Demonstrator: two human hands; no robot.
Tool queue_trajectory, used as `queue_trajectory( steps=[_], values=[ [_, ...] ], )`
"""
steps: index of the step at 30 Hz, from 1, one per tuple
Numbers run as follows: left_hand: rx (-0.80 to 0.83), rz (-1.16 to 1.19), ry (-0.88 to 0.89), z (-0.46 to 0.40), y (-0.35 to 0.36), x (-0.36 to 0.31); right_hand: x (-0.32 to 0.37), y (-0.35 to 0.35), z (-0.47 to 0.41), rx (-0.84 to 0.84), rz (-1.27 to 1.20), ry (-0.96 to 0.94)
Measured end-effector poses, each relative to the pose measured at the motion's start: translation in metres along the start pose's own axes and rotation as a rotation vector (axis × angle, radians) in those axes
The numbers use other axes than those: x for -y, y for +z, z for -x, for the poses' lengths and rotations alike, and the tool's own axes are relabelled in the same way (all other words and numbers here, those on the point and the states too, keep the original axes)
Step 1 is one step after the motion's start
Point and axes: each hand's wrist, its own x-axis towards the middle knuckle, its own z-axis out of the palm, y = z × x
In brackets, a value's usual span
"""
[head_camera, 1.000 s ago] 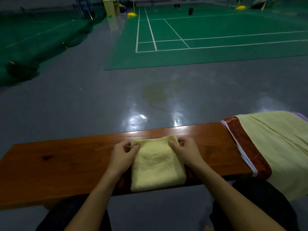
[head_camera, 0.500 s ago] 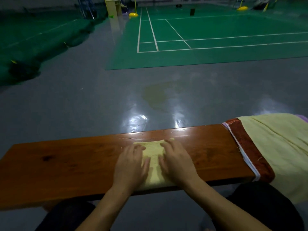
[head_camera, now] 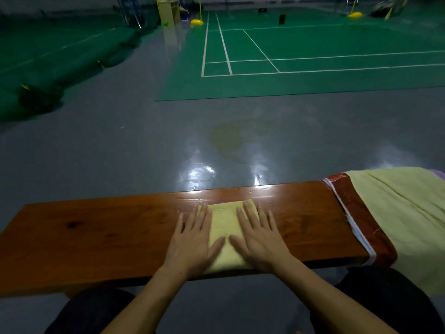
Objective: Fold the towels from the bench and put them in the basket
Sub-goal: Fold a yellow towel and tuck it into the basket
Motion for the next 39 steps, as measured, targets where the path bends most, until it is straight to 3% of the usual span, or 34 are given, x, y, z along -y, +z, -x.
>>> queue_trajectory(
  steps=[4, 7, 10, 13, 20, 30, 35, 39],
  values=[
    [-0.064, 0.066, 0.063, 0.01, -0.026, 0.014, -0.011, -0.015, 0.008, -0.087, -0.022, -0.005],
    [-0.142, 0.314, 0.155, 0.027, -0.047, 0.024, -0.018, -0.026, 0.025, -0.225, -0.055, -0.149],
    [-0.081, 0.441, 0.211, 0.044, -0.059, 0.031, -0.02, -0.036, 0.047, -0.187, -0.259, -0.18],
    [-0.039, 0.414, 0.255, 0.05, -0.06, 0.033, -0.022, -0.039, 0.062, -0.082, -0.274, -0.229],
    [0.005, 0.285, 0.283, 0.041, -0.051, 0.035, -0.028, -0.03, 0.056, -0.12, -0.096, -0.27],
    [0.049, 0.15, 0.286, 0.023, -0.054, 0.031, -0.023, -0.032, 0.033, -0.082, -0.059, -0.197],
    [-0.047, 0.225, 0.251, 0.019, -0.053, 0.029, -0.023, -0.027, 0.021, -0.11, -0.036, -0.151],
    [-0.083, 0.426, 0.171, 0.02, -0.056, 0.03, -0.023, -0.033, 0.023, -0.114, -0.193, -0.106]
  ],
)
